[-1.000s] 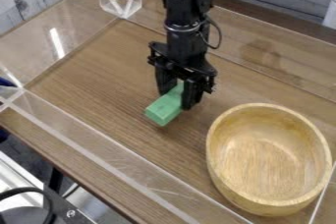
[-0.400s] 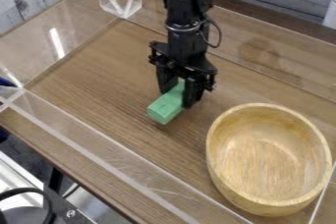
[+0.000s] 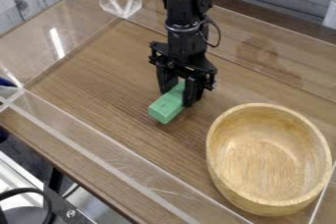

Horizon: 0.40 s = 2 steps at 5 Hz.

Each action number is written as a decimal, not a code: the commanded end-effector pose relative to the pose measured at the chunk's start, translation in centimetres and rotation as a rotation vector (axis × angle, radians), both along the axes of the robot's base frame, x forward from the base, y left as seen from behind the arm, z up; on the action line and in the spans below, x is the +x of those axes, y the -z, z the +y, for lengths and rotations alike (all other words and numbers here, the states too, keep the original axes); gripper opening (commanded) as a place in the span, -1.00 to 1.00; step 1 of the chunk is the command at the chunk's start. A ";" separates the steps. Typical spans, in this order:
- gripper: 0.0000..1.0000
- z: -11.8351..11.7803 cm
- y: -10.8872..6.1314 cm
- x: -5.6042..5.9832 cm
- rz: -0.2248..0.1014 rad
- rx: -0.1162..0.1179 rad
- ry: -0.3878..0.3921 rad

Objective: Remove the green block from inside the brown bowl and put it on the table

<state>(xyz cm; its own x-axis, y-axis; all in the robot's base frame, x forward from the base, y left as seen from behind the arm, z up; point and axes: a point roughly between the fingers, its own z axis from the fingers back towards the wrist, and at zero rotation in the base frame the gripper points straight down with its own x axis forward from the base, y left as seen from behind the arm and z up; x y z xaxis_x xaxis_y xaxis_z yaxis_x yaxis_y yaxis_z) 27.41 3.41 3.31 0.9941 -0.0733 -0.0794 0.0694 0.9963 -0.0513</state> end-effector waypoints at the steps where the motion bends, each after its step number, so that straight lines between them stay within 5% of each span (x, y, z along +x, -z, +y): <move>1: 1.00 0.6 -1.4 1.1 -0.051 0.005 -0.018; 2: 1.00 0.7 -2.8 1.0 -0.069 -0.003 -0.024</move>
<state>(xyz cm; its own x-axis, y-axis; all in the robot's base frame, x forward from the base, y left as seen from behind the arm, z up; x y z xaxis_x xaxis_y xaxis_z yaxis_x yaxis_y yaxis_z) 27.17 3.68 3.87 0.9939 -0.0569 -0.0942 0.0507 0.9964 -0.0675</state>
